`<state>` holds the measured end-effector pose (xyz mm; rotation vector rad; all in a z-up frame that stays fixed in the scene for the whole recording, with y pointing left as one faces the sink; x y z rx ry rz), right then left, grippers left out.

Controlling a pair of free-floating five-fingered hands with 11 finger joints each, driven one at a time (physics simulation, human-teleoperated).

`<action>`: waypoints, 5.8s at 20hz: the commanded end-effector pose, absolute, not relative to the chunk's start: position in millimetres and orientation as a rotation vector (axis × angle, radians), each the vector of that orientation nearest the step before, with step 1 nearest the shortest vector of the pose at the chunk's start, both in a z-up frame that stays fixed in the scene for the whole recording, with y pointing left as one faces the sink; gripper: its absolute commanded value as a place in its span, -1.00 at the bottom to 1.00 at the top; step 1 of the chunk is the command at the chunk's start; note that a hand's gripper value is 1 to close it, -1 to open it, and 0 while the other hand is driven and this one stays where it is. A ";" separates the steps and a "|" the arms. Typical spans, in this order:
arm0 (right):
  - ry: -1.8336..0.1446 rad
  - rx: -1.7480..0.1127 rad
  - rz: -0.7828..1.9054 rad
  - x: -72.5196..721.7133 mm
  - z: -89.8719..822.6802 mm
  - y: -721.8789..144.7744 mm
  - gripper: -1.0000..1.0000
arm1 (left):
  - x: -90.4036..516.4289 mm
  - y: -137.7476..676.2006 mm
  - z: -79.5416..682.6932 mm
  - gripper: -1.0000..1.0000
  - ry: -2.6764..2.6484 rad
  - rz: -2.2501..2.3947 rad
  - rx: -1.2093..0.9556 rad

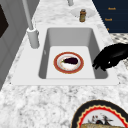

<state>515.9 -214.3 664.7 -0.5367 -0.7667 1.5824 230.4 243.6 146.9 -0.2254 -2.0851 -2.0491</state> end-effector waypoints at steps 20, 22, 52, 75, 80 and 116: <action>-0.974 -0.536 1.502 514.8 652.5 -366.1 -1.00 | 230.4 243.6 146.9 0.00 -2.085 -2.049 -0.225; -0.944 -0.541 1.516 524.7 636.8 -363.9 -1.00 | 230.4 243.6 146.9 0.00 -2.085 -2.049 -0.225; -0.757 -0.770 1.538 572.9 595.7 -329.7 -1.00 | 230.4 243.6 146.9 0.00 -2.085 -2.049 -0.225; -0.779 -0.803 1.609 512.0 688.4 -320.4 -1.00 | 230.4 243.6 146.9 0.00 -2.085 -2.049 -0.225; -0.833 -0.930 1.570 480.2 694.6 -311.8 -1.00 | 230.4 243.6 146.9 0.00 -2.085 -2.049 -0.225; -0.797 -0.756 1.634 520.3 613.7 -333.7 -1.00 | 230.4 243.6 146.9 0.00 -2.085 -2.049 -0.225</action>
